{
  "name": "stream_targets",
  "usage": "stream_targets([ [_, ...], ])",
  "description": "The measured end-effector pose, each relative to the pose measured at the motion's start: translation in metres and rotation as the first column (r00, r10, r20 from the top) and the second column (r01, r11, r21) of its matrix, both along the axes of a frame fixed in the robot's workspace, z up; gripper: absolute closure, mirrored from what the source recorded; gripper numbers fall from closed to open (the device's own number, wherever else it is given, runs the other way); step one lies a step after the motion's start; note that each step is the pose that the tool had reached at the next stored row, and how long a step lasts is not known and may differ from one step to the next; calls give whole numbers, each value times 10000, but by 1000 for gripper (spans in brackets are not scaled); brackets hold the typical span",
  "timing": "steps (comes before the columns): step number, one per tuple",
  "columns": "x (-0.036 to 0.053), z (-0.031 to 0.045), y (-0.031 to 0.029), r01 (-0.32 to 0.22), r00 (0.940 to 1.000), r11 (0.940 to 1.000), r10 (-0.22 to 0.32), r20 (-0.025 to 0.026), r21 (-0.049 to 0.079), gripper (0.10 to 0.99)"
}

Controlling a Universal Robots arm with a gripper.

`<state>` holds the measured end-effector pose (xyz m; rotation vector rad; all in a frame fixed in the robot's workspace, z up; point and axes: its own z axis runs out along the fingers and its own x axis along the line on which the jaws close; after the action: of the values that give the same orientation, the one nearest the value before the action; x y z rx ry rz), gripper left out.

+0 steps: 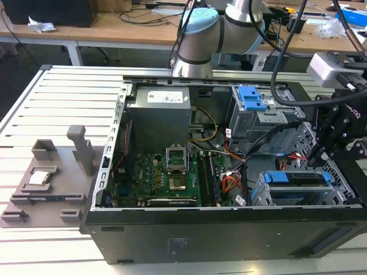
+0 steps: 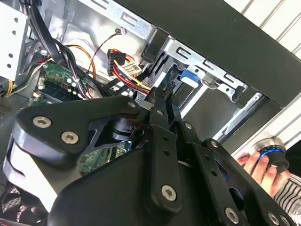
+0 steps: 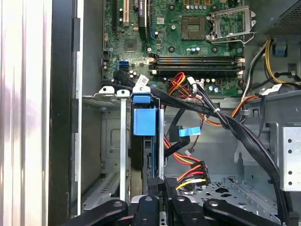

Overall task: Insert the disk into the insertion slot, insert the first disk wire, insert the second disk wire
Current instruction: 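Insert the first disk wire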

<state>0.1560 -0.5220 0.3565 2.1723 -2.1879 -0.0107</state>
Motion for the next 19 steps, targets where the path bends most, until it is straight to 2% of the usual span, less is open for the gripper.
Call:
stream_targets([
  [2,0,0,-1,0,10000,10000,0,0,61,918],
  [4,-8,0,-5,0,10000,9994,0,-1,351,918],
  [5,-14,-1,-13,0,10000,9982,0,-1,596,918],
  [6,-16,-1,-25,0,10000,9979,0,-1,648,918],
  [12,-26,-11,-180,0,10000,9978,0,0,670,918],
  [15,-27,-18,-204,0,10000,9977,0,0,673,918],
  [19,-27,-57,-207,0,10000,9978,0,0,670,918],
])
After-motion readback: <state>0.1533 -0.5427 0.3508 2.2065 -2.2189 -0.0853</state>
